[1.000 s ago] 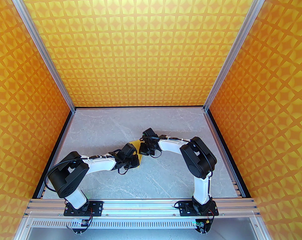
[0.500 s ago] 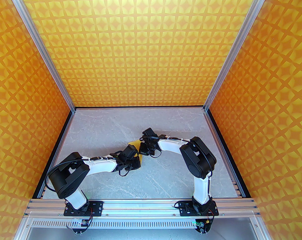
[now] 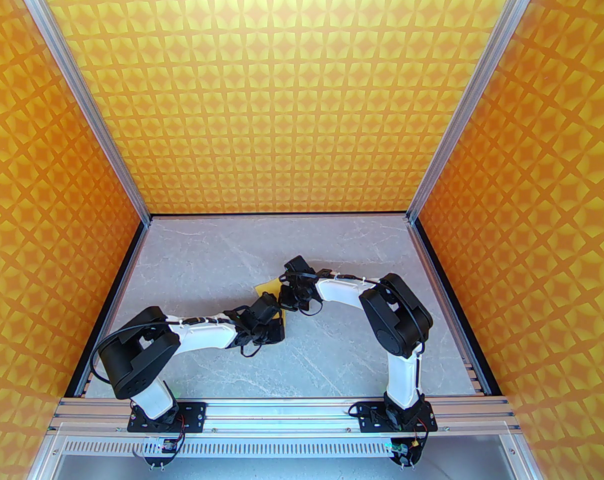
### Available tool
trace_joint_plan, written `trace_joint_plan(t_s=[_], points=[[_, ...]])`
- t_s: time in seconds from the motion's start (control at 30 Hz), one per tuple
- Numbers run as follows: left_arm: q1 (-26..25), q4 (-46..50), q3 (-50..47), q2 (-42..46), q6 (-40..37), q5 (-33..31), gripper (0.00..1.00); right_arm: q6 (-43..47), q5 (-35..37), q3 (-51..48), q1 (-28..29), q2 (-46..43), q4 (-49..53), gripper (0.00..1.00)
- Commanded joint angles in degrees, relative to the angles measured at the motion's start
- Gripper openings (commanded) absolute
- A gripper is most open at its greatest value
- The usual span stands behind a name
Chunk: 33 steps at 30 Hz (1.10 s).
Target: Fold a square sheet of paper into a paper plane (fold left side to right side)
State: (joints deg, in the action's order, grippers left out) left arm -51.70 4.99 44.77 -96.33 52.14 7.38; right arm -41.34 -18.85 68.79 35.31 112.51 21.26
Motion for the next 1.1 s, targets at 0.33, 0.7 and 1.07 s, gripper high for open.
trace_joint_plan(t_s=[0.33, 0.7, 1.07], points=[[3.99, 8.86, -3.14, 10.36, -1.64, 3.27, 0.00, -1.37, 4.59, -0.69, 0.20, 0.14, 1.84, 0.00], [13.46, 5.95, 2.26, 7.82, -3.29, 3.35, 0.05, -3.42, 7.59, -1.39, 0.20, -1.77, 2.26, 0.00], [13.64, 2.25, 7.87, 0.12, -4.36, 4.75, 0.07, -3.48, 6.91, -1.55, 0.20, -1.80, 2.08, 0.00]])
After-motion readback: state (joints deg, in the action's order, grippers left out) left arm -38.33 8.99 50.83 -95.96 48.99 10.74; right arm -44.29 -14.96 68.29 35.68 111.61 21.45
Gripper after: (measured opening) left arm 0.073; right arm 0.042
